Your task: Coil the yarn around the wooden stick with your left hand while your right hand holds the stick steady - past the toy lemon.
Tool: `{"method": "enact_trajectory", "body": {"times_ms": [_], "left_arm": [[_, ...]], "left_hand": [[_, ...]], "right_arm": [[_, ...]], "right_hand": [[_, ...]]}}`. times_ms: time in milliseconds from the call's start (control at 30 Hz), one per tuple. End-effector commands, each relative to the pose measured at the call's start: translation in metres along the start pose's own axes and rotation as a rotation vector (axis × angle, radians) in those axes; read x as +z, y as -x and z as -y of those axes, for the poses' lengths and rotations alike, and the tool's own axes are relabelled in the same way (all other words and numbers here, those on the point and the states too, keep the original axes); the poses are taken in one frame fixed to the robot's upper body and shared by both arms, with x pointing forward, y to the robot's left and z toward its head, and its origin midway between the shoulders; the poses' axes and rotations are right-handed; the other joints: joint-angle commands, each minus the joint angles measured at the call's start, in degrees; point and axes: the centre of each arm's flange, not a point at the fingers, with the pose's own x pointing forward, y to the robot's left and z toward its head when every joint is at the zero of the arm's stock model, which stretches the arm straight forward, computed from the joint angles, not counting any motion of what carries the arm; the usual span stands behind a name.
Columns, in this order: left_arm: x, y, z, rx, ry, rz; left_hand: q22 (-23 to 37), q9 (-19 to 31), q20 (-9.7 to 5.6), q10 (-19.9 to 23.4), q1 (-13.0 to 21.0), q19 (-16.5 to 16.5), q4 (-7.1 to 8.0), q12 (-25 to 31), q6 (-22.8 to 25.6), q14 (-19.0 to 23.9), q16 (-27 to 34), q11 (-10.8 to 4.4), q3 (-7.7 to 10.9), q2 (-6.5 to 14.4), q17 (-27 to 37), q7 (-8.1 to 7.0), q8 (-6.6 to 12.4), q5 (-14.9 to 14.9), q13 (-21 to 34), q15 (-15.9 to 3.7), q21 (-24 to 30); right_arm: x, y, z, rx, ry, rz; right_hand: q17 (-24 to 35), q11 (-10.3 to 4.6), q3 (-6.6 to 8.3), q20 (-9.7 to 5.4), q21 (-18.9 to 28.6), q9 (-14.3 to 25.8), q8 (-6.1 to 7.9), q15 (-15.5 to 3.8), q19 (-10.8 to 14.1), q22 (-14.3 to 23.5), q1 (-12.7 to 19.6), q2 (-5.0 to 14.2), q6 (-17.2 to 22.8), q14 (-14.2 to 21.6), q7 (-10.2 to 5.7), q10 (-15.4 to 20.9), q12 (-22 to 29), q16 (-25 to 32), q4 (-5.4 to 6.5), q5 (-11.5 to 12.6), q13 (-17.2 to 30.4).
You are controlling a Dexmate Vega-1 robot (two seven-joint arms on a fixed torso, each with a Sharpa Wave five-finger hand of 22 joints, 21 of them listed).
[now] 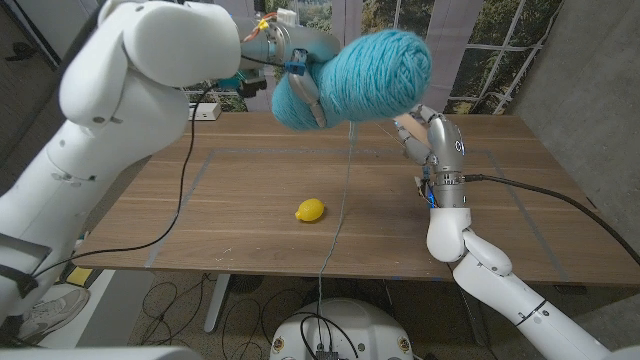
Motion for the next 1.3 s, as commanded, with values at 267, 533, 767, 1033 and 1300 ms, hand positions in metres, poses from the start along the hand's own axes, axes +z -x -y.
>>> {"method": "enact_trajectory", "body": {"times_ms": [267,533,767,1033,1300], "left_arm": [[-0.031,-0.001,-0.070,0.138,-0.032,-0.268],[-0.054,-0.023,-0.075,0.147,-0.147,-0.494],[-0.059,-0.028,-0.073,0.218,-0.214,-0.554],[-0.084,-0.025,-0.072,0.271,-0.375,-0.792],[-0.122,-0.034,-0.049,0.153,-0.291,-0.831]], "left_hand": [[0.3,0.3,-10.96,4.7,5.7,-0.6,2.14,-0.7,4.2,20.3,0.0,-4.30,8.15,8.0,15.7,-1.97,0.05,0.5,0.4,-21.24,0.3],[0.2,0.2,-10.92,4.9,5.6,-0.9,2.20,-0.9,4.3,20.2,-0.1,-4.31,8.13,7.9,15.8,-2.04,-0.01,0.5,0.4,-21.22,0.2],[0.2,0.2,-10.89,5.2,5.6,-1.1,2.18,-1.3,4.8,20.1,-0.2,-4.30,8.13,7.7,16.0,-1.90,0.03,0.6,0.2,-21.24,0.2],[0.2,0.1,-10.87,5.5,5.7,-1.0,2.11,-1.5,5.4,20.3,-0.2,-4.14,8.12,7.6,16.2,-1.79,0.02,0.7,0.3,-21.26,0.3],[0.2,0.0,-10.86,5.8,5.6,-1.0,2.20,-1.8,5.4,20.4,-0.3,-4.36,8.06,7.5,16.2,-1.93,-0.17,0.8,0.2,-21.22,0.4]], "right_arm": [[0.027,0.018,-0.029,0.140,0.035,0.123],[0.047,0.029,-0.036,0.179,-0.036,0.204],[0.063,0.033,-0.033,0.193,-0.083,0.269],[0.061,0.033,-0.030,0.197,-0.098,0.269],[0.066,0.032,-0.025,0.204,-0.141,0.301]], "right_hand": [[0.4,-7.72,0.13,-7.34,0.9,0.1,0.29,-5.47,-0.6,-0.2,1.5,1.76,12.2,0.8,-11.33,8.2,-0.3,-0.5,0.52,0.4,0.1],[0.5,-7.63,0.09,-7.32,1.3,0.1,0.27,-5.46,-0.7,-0.4,1.5,1.74,12.2,0.9,-11.42,8.3,-0.3,-0.8,0.58,0.4,0.2],[0.6,-7.69,0.08,-7.37,1.5,0.1,0.21,-5.48,-0.8,-0.5,1.6,1.73,12.2,1.0,-11.34,8.3,-0.5,-1.0,0.57,0.5,0.2],[0.7,-7.78,0.04,-7.45,1.8,0.1,0.16,-5.47,-0.9,-0.6,1.6,1.71,12.1,1.0,-11.44,8.3,-0.5,-1.2,0.59,0.5,0.4],[0.9,-7.71,0.02,-7.47,2.2,0.2,0.15,-5.48,-1.0,-0.8,1.7,1.71,12.1,1.2,-11.39,8.4,-0.6,-1.5,0.60,0.5,0.3]]}}
